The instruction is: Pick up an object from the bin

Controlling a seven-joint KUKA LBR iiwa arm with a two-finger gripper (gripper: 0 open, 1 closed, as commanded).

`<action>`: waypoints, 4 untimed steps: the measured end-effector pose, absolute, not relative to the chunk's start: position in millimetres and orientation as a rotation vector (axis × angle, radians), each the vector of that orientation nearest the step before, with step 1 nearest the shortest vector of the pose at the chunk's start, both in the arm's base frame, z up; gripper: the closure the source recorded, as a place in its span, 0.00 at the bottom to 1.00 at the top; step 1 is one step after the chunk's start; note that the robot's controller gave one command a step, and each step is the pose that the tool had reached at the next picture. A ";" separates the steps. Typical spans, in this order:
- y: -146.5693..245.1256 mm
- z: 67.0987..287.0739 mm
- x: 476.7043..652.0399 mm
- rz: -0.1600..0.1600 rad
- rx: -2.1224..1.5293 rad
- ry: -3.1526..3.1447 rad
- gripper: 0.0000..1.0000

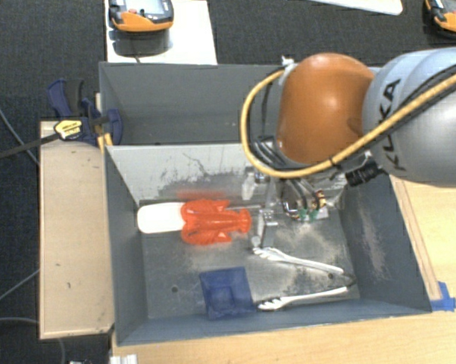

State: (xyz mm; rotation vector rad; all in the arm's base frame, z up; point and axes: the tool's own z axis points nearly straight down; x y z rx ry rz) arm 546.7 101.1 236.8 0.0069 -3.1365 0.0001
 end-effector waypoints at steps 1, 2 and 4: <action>100.4 241.4 548.3 -0.002 0.002 -3.145 0.00; 106.5 192.5 543.1 -0.002 0.127 -3.146 0.00; 148.9 97.1 529.5 -0.003 0.333 -3.139 0.00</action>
Offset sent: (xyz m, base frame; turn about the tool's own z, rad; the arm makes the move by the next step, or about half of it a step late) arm -0.0110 0.0108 -0.0911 -0.1464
